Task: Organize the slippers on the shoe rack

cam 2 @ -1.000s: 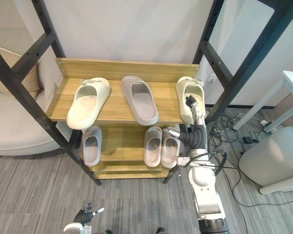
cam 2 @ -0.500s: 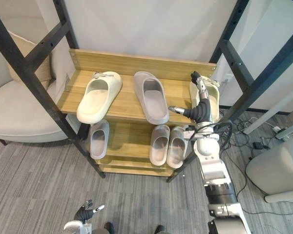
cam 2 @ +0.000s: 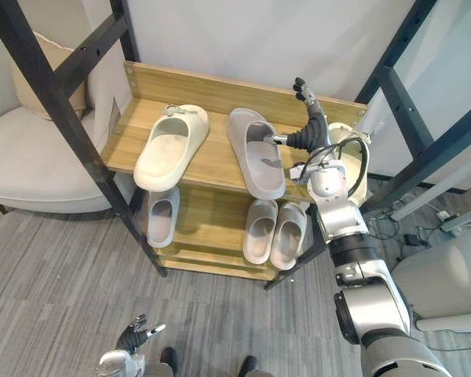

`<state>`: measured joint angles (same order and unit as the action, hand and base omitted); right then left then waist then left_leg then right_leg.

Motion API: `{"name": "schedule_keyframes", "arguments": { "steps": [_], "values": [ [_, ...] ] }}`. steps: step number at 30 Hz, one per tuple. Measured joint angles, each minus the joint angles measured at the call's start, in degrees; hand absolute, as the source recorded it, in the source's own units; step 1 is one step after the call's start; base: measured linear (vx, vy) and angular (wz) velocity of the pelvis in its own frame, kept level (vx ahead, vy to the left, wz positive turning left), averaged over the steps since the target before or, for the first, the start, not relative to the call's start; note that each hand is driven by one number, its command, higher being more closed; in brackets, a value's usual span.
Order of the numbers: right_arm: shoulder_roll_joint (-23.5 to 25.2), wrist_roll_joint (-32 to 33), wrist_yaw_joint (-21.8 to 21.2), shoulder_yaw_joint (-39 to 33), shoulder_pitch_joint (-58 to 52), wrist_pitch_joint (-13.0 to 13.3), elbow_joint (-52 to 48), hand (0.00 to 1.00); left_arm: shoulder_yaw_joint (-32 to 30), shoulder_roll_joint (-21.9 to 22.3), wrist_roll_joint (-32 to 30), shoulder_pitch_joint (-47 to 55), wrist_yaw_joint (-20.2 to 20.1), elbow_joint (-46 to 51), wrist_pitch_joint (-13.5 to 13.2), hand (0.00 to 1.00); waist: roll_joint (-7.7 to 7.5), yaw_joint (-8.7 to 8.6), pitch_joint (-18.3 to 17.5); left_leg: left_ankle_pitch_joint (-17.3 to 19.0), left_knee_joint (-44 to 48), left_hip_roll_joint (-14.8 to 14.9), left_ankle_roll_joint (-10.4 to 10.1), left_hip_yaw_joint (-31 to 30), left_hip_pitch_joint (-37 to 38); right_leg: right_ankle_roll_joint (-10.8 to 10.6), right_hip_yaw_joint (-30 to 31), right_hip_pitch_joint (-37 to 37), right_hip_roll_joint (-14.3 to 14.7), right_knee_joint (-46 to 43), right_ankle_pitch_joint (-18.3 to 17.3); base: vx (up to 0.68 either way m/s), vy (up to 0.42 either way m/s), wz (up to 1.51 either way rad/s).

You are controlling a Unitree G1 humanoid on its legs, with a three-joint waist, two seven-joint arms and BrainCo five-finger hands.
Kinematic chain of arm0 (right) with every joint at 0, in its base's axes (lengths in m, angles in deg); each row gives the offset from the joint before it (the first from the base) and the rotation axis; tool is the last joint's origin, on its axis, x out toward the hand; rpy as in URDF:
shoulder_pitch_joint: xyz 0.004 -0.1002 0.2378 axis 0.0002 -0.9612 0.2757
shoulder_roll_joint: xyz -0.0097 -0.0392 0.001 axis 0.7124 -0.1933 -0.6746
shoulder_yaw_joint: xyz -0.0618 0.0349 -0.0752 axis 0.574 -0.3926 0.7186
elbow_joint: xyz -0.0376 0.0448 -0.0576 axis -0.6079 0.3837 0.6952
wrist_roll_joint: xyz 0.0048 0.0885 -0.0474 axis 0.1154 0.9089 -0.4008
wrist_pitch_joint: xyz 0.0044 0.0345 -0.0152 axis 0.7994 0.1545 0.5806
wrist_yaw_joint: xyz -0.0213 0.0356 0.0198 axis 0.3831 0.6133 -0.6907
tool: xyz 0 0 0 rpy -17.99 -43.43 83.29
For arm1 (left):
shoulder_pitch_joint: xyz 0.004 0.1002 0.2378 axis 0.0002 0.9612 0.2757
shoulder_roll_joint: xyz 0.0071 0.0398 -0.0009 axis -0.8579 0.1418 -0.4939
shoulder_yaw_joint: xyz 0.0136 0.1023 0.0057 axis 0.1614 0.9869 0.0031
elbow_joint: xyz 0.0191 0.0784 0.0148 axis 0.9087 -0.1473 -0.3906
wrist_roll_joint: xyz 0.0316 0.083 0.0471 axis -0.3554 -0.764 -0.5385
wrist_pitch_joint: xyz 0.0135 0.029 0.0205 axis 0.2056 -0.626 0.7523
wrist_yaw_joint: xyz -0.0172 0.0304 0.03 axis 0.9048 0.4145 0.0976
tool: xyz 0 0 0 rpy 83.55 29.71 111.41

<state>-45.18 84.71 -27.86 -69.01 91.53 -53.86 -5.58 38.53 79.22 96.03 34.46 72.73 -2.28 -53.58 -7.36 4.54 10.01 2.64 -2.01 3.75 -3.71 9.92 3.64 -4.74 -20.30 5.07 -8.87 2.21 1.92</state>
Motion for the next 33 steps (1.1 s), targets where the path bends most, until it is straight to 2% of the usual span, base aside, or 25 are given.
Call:
{"name": "schedule_keyframes", "arguments": {
  "steps": [8, 16, 23, 24, 33],
  "values": [
    [-0.04, -0.55, -1.89, 3.48, 6.71, -1.56, 9.23, 0.0, 0.0, 0.06, 1.13, -0.22, 0.01, 1.65, -0.95, 0.0, -0.06, 1.2, 1.93, -0.69, 0.0, 0.02, 0.39, -1.17, -1.66, 0.3, -0.63, -1.09, 0.0, 0.05, 1.6, 0.0, 0.001, 0.07],
    [-0.03, -1.08, -1.94, 3.52, 10.18, -1.85, 13.01, 0.0, 0.01, -0.38, 2.26, -0.82, 0.04, 2.11, -1.02, 0.0, -0.85, 1.91, 3.5, -1.03, 0.0, -0.12, 0.51, -1.34, -1.68, 0.48, -0.82, -1.05, -0.1, 0.06, 2.2, 0.0, 0.0, 0.0],
    [0.01, -1.14, -1.87, 3.44, 11.63, -1.94, 14.39, 0.0, 0.12, -0.47, 2.34, -1.21, 0.08, 2.07, -1.01, 0.0, -0.86, 2.05, 4.25, -3.38, -2.86, -0.21, 0.32, -1.35, -1.47, 0.49, -0.85, -2.02, 0.01, 0.08, 2.19, -0.02, -0.003, 0.0],
    [0.0, -1.06, -1.79, 3.08, 11.78, -1.94, 14.46, 1.0, 0.14, -0.51, 2.41, -1.38, 0.09, 2.08, -1.02, 0.0, -0.9, 2.05, 4.7, -3.84, -3.39, -0.27, 0.35, -1.4, -1.32, 0.49, -0.86, -2.1, 0.01, 0.08, 2.19, -0.04, -0.003, 0.02],
    [0.28, 0.24, -1.57, 3.0, 12.0, -1.95, 15.82, 1.0, 1.03, -0.93, 2.49, -1.82, 0.08, 1.9, -0.98, 0.0, -0.99, 2.11, 5.12, -4.52, -3.87, -0.32, 0.15, -1.29, -1.2, 0.48, -0.63, -2.33, 0.05, 0.1, 2.14, -0.02, 0.0, 0.0]
  ]
}}
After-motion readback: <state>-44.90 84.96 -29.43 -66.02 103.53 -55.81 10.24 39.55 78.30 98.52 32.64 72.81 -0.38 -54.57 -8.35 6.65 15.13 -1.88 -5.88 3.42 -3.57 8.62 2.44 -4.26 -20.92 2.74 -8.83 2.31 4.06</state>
